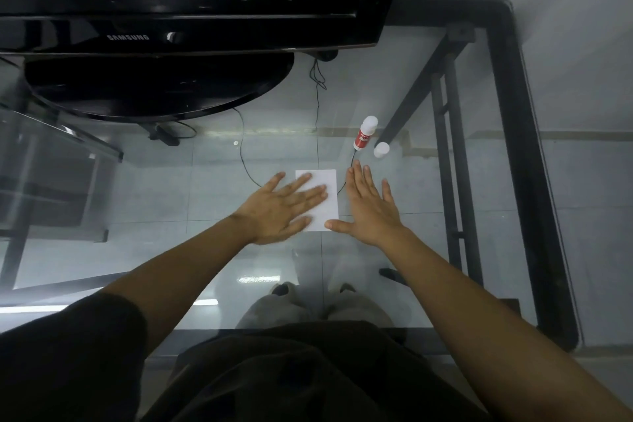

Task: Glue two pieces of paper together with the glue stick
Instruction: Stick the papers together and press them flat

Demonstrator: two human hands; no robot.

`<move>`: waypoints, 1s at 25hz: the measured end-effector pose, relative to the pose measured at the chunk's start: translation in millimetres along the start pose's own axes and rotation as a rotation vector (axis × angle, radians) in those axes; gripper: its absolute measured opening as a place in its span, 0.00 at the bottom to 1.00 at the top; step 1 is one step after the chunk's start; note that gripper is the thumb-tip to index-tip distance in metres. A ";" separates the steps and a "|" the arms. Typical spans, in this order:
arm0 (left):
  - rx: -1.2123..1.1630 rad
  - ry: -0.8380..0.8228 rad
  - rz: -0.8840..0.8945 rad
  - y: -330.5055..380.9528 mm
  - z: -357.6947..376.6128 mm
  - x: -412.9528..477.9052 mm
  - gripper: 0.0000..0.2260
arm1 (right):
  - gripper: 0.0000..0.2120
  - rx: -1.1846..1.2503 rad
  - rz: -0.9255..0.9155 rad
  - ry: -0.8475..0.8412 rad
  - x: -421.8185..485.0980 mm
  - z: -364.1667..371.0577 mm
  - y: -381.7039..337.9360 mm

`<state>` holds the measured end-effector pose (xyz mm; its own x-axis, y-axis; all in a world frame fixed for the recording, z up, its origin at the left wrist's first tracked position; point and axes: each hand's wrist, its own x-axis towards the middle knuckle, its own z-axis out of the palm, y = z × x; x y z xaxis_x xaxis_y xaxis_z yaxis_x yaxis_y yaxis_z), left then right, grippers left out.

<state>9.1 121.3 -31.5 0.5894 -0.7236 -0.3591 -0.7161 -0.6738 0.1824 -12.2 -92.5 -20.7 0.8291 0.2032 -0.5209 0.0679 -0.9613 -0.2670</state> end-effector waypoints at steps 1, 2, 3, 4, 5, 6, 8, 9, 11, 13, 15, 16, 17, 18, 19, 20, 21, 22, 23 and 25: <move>-0.017 0.014 -0.089 -7.2 -4.2 6.1 0.24 | 0.52 0.010 -0.001 0.000 0.5 -0.5 -0.4; -0.035 0.025 -0.159 -12.9 -9.8 10.5 0.24 | 0.51 0.013 0.001 0.002 0.6 -1.1 -0.7; -0.043 0.029 -0.185 -15.0 -13.4 11.9 0.25 | 0.51 0.015 0.003 0.003 0.5 -1.6 -0.5; -0.045 0.031 -0.162 -13.6 -13.8 10.4 0.25 | 0.51 0.022 0.001 0.002 0.4 -1.5 -0.1; -0.035 0.027 -0.095 -9.4 -11.0 6.3 0.25 | 0.51 0.031 -0.002 0.000 0.0 -1.4 0.2; -0.016 0.010 -0.006 -2.0 -6.9 1.2 0.25 | 0.51 0.034 -0.005 0.001 -0.4 -1.3 0.6; 0.006 -0.028 0.079 8.6 -0.3 -4.8 0.25 | 0.51 0.026 -0.007 0.003 -0.6 0.2 0.7; -0.003 -0.022 0.043 6.9 -1.0 -0.5 0.25 | 0.51 0.025 -0.005 0.002 -0.4 0.8 0.8; -0.028 0.016 -0.107 -1.9 -11.2 15.7 0.25 | 0.51 0.020 0.000 0.000 0.7 0.3 0.1; -0.021 0.040 -0.148 -4.2 -19.5 24.6 0.26 | 0.51 0.010 0.004 0.006 1.2 0.2 -0.2; 0.013 0.029 -0.023 1.5 -14.4 22.0 0.25 | 0.51 0.015 -0.004 0.007 1.0 1.1 0.5; 0.035 0.006 0.033 5.5 -10.7 18.2 0.24 | 0.51 0.021 -0.009 0.005 0.8 1.6 0.5; 0.052 -0.005 0.040 6.8 -9.0 16.2 0.24 | 0.51 0.023 -0.011 0.006 1.1 2.2 0.7; 0.053 0.003 -0.007 5.0 -9.0 18.3 0.24 | 0.51 0.021 -0.010 0.008 1.4 2.7 0.8; 0.044 0.020 -0.087 1.8 -11.2 23.5 0.24 | 0.51 0.016 -0.005 0.009 1.7 2.6 0.7; 0.037 0.029 -0.159 -0.7 -15.4 28.7 0.24 | 0.51 0.011 0.000 0.011 1.9 2.2 0.1; 0.030 0.033 -0.200 -1.4 -19.3 32.1 0.24 | 0.51 0.005 0.002 0.019 1.6 2.1 -0.6; 0.009 0.043 -0.216 -0.4 -20.8 32.9 0.24 | 0.50 -0.005 -0.006 0.033 0.4 2.5 -0.8; -0.032 0.066 -0.221 3.1 -19.1 30.0 0.25 | 0.48 -0.022 -0.027 0.049 -0.8 3.9 -1.1; -0.133 0.143 -0.248 15.3 -11.1 15.5 0.25 | 0.44 -0.072 -0.075 0.064 -3.2 6.3 -0.9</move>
<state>11.4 98.1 -24.1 0.7931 -0.5423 -0.2772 -0.4946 -0.8391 0.2264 -18.4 -91.1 -23.9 0.8539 0.2654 -0.4477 0.1694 -0.9551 -0.2431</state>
